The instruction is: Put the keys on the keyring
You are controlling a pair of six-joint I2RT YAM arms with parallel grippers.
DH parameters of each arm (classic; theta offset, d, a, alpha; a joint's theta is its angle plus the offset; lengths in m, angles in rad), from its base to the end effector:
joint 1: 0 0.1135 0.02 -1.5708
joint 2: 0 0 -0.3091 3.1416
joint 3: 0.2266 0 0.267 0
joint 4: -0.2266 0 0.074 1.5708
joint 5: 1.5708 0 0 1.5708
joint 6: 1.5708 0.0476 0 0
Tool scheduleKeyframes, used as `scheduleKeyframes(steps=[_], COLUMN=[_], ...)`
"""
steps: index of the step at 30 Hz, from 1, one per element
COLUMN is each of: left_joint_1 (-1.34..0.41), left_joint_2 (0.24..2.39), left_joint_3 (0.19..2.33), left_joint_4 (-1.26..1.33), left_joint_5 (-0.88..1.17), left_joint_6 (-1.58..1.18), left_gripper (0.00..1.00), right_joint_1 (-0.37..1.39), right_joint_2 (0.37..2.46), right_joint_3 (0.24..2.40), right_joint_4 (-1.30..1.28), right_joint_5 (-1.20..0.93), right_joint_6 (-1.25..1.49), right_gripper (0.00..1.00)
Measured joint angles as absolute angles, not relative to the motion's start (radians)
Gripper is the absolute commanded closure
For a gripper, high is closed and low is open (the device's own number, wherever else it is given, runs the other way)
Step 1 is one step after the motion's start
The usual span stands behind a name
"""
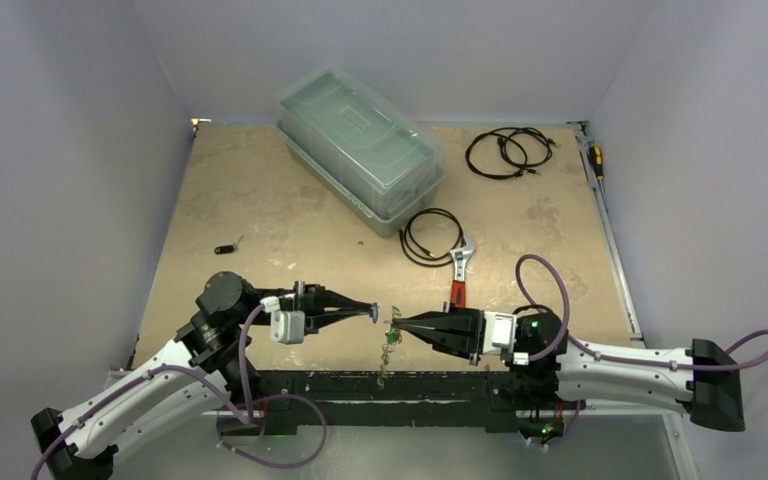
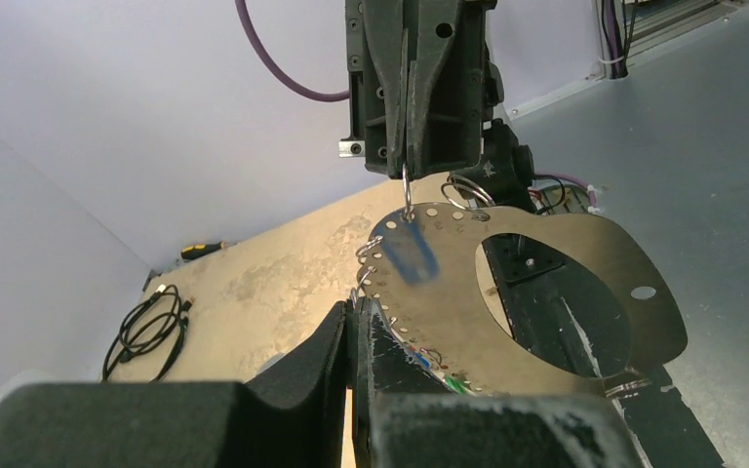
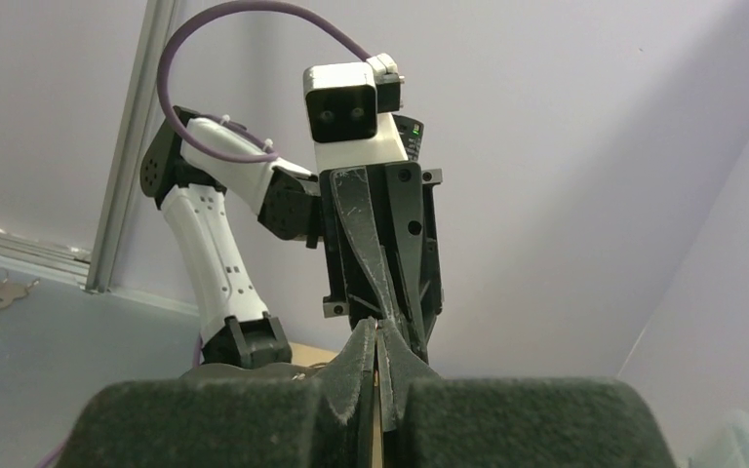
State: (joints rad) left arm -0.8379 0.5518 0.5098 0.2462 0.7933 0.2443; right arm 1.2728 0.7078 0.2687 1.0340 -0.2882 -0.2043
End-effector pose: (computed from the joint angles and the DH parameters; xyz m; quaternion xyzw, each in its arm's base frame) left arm 0.0580 -0.1152 0.3463 0.5568 0.3448 -0.4424 0.6127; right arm 0.0297 0.1428 0.3252 -0.4061 0.2577 0.5031 0.7181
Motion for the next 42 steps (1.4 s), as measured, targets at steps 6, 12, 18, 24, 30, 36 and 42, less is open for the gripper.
scheduleKeyframes(steps=[6,12,18,24,30,36,42], left_joint_1=[-0.838,-0.838,-0.838,-0.837,-0.837,-0.837,-0.837], left_joint_2=[0.551,0.551,0.545,0.538,0.534,0.529,0.528], left_joint_3=[0.509,0.509,0.508,0.508,0.508,0.497,0.495], left_joint_4=[0.247,0.247,0.251,0.272,0.276,0.277,0.28], left_joint_5=[0.794,0.797,0.801,0.801,0.805,0.808,0.812], left_joint_6=[0.244,0.244,0.242,0.234,0.226,0.225,0.222], left_gripper=[1.0,1.0,1.0,1.0,1.0,1.0,1.0], right_joint_1=[1.267,1.256,1.241,1.23,1.217,1.197,1.182], right_joint_2=[0.747,0.799,0.832,0.866,0.894,0.916,0.93], right_joint_3=[0.269,0.269,0.269,0.269,0.263,0.256,0.252], right_joint_4=[1.075,1.127,1.177,1.221,1.264,1.308,1.345], right_joint_5=[-0.291,-0.29,-0.287,-0.282,-0.281,-0.281,-0.282], right_joint_6=[-0.182,-0.157,-0.133,-0.106,-0.085,-0.06,-0.037], right_gripper=[1.0,1.0,1.0,1.0,1.0,1.0,1.0])
